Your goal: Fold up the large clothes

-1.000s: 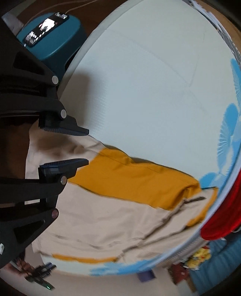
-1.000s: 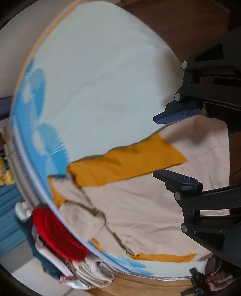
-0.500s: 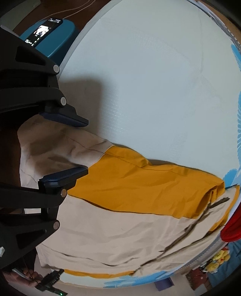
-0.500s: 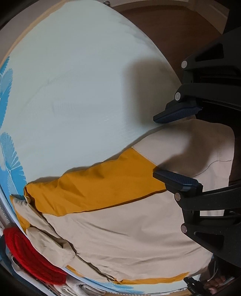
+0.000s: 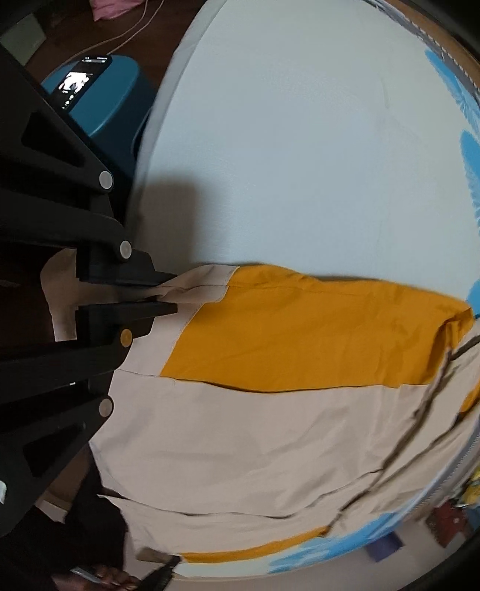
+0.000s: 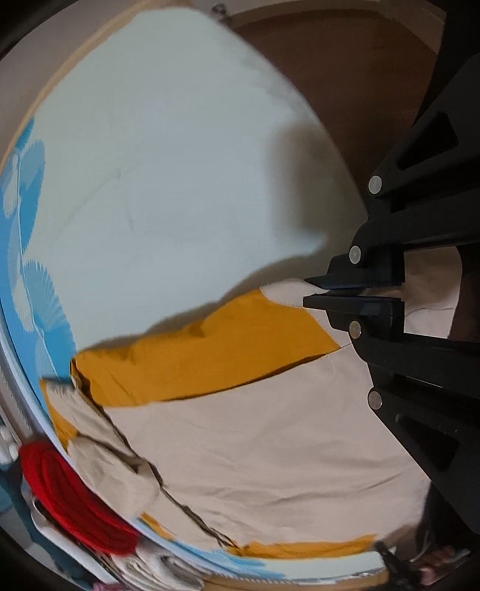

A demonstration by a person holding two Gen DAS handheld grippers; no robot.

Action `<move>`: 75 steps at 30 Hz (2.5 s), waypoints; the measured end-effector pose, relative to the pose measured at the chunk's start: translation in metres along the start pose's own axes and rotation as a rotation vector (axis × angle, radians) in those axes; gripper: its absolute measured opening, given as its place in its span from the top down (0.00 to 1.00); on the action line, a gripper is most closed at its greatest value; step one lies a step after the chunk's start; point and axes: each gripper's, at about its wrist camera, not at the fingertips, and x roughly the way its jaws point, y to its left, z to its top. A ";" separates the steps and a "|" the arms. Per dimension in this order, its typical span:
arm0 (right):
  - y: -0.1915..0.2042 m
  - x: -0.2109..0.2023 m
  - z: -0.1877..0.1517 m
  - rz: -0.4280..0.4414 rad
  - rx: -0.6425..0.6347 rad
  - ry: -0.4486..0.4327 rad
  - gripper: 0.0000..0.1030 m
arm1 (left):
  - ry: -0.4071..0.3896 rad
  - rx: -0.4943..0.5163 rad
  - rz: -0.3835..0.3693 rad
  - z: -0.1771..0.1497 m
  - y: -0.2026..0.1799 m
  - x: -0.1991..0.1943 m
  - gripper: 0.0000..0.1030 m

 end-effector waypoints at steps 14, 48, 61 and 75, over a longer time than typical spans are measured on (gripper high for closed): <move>0.018 0.030 0.009 -0.104 -0.049 0.091 0.67 | 0.001 -0.005 0.061 0.006 0.009 0.012 0.83; -0.028 -0.240 -0.039 0.401 -0.122 -0.307 0.98 | -0.271 0.213 -0.303 -0.033 -0.007 -0.195 0.99; 0.046 -0.103 0.163 0.345 -0.013 -0.298 0.98 | -0.309 0.014 -0.312 0.187 -0.009 -0.078 0.99; 0.067 0.020 0.268 0.331 0.030 0.001 0.93 | -0.089 -0.072 -0.286 0.266 0.003 -0.033 0.76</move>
